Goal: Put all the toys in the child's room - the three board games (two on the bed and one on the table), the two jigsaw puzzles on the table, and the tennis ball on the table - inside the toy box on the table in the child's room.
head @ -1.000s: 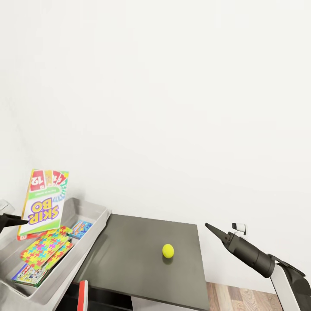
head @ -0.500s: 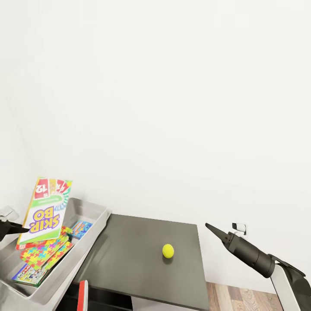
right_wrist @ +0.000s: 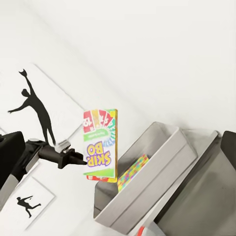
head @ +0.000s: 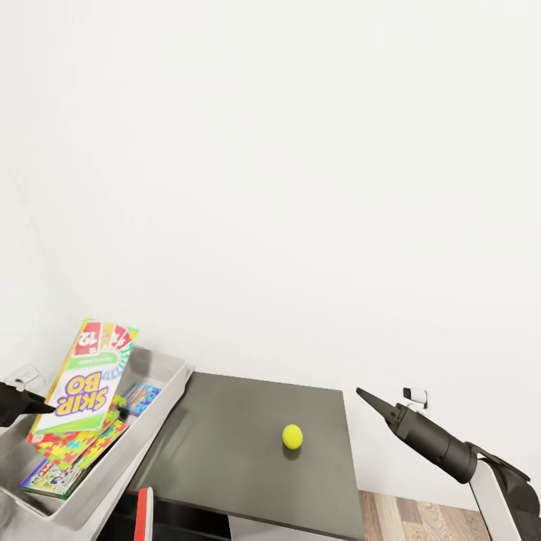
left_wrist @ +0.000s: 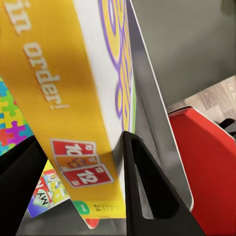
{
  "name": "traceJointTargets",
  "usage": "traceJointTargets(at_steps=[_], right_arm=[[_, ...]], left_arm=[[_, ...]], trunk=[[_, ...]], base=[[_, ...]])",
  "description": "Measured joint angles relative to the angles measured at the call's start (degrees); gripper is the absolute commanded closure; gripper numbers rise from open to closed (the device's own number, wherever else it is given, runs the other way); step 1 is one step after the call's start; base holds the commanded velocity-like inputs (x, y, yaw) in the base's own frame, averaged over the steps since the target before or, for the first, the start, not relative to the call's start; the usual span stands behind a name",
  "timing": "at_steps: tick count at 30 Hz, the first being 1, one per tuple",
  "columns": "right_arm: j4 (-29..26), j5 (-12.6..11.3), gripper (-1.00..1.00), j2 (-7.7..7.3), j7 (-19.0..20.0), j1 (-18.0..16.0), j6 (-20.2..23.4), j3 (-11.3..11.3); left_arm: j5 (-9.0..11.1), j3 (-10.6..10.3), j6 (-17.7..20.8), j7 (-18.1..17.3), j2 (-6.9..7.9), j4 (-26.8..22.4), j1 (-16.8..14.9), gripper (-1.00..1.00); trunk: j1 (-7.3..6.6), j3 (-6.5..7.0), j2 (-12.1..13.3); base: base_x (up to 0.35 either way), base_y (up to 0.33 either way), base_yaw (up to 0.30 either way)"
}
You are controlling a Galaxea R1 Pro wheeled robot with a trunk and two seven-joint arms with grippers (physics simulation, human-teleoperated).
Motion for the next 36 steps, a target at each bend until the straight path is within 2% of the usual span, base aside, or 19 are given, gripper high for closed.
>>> traceJointTargets(at_steps=[3, 15, 36], right_arm=[[0.0, 0.0, -1.0, -0.02, 0.1, 0.0, 0.0, 0.0], [0.0, 0.0, -1.0, -0.04, 0.1, 0.0, 0.0, 0.0], [-0.1, 0.0, -1.0, -0.11, -0.5, 0.0, 0.0, 0.0]], left_arm=[[-1.0, -0.7, 0.0, 0.0, -0.02, 0.0, 0.0, 1.0], [-4.8, -0.7, -0.1, 0.0, 0.0, 0.1, 0.0, 1.0], [-4.8, -0.7, 0.0, 0.0, -0.03, 0.1, 0.0, 1.0]], trunk=[[0.0, 0.0, 0.0], [0.0, 0.0, 0.0], [0.0, 0.0, 0.0]], base=[[0.0, 0.0, 0.0], [0.0, 0.0, 0.0], [0.0, 0.017, 0.0]])
